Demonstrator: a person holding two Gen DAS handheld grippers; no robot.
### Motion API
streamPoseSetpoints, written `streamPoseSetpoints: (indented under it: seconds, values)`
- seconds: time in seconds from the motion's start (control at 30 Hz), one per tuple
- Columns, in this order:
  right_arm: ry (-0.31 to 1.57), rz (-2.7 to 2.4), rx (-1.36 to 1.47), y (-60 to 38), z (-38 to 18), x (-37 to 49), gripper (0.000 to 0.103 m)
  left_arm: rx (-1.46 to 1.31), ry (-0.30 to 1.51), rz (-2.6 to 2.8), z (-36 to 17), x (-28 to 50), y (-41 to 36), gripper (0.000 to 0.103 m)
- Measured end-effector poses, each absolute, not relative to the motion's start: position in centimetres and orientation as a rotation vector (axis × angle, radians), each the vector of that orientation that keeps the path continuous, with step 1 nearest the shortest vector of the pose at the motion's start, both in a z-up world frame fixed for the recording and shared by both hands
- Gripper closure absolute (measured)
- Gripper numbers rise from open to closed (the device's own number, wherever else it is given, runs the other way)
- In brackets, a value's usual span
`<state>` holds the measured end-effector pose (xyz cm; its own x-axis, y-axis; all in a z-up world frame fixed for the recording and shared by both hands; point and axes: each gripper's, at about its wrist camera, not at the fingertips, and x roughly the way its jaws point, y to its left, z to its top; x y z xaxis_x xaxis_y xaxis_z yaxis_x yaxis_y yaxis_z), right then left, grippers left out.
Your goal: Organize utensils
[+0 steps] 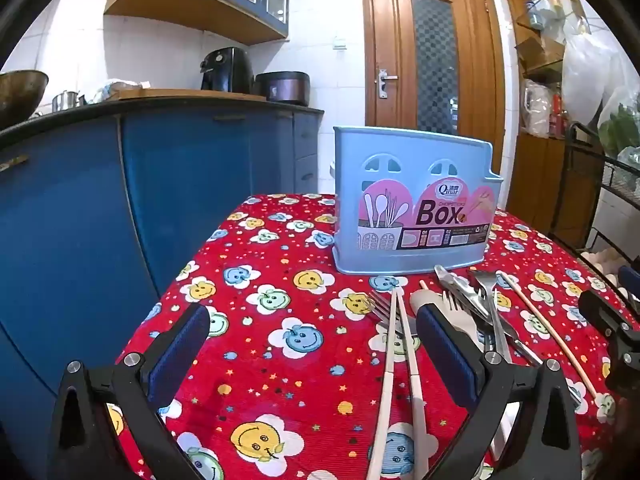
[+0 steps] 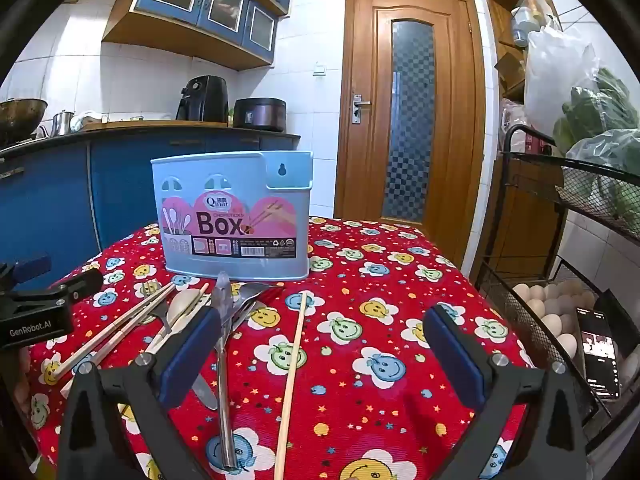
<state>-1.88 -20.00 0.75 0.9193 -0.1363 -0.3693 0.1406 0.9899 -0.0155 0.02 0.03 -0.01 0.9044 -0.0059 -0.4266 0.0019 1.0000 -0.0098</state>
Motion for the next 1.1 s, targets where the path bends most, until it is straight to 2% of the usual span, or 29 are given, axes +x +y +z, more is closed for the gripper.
streamPoseSetpoints:
  seconds: [1.1]
  values:
    - [0.377,-0.143,0.01,-19.96,0.75,-1.88,0.0,-0.003,0.431,-0.004,0.09,0.13,0.05,0.001]
